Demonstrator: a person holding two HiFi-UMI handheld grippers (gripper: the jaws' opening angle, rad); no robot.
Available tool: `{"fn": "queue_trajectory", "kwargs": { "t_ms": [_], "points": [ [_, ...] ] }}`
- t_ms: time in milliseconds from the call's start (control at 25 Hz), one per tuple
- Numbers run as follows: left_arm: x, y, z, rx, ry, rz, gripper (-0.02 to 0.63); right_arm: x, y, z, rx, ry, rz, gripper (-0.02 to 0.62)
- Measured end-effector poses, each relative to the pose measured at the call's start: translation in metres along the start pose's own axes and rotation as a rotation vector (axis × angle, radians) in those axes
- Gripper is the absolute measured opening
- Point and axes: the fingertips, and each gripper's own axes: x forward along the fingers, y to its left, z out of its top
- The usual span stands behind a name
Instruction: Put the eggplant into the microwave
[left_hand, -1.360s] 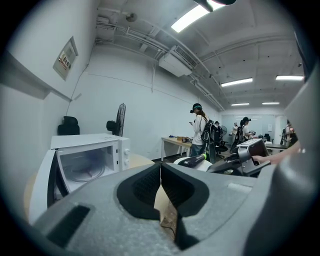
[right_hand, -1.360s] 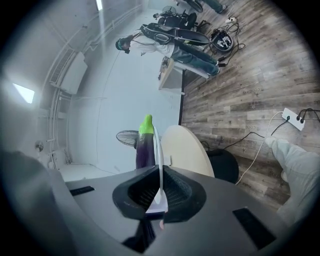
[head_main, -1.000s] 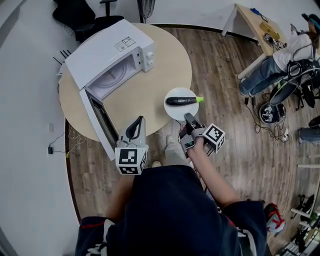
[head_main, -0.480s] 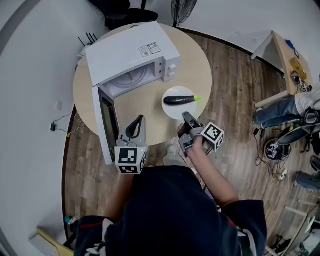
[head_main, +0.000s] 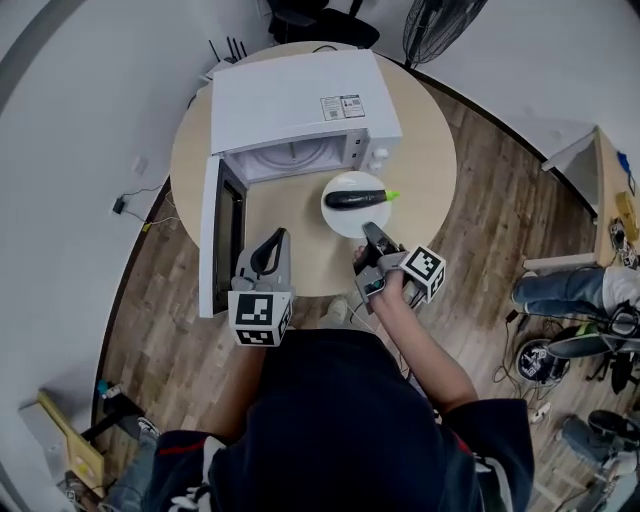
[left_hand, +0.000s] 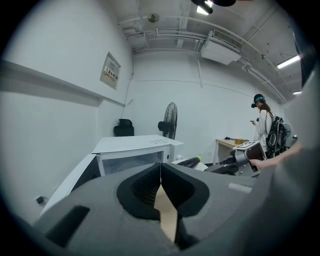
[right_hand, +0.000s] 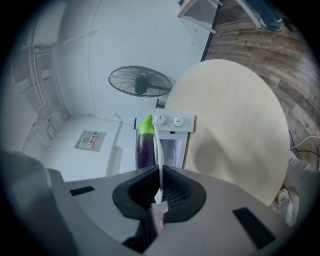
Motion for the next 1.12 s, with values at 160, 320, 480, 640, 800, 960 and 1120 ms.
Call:
{"fn": "queue_trajectory", "kwargs": {
  "t_ms": [160,320,480,640,800,960,1120],
  "points": [
    [-0.005,0.0,-0.004,-0.024,0.007,0.075,0.018,0.011,-0.001,-0.004,-0.021,0.081,-0.019,0.02],
    [-0.01,-0.004,-0.01,-0.037,0.02,0.109,0.018,0.019,-0.004,-0.009,-0.025,0.129,-0.005,0.02],
    [-0.018,-0.002,-0.013,-0.049,0.03,0.142,0.018,0.024,-0.006,-0.016,-0.022,0.165,-0.005,0.02],
    [-0.026,0.004,-0.014,-0.046,0.04,0.168,0.018,0.028,-0.005,-0.026,-0.016,0.188,0.003,0.02],
    [-0.027,0.006,-0.016,-0.046,0.045,0.168,0.018,0.031,-0.007,-0.033,-0.009,0.199,0.008,0.02],
    [-0.022,0.008,-0.018,-0.044,0.045,0.153,0.018,0.039,-0.005,-0.037,-0.014,0.202,0.012,0.02],
    [-0.017,0.015,-0.021,-0.05,0.049,0.137,0.018,0.05,-0.005,-0.04,-0.018,0.198,0.006,0.02]
  ]
}}
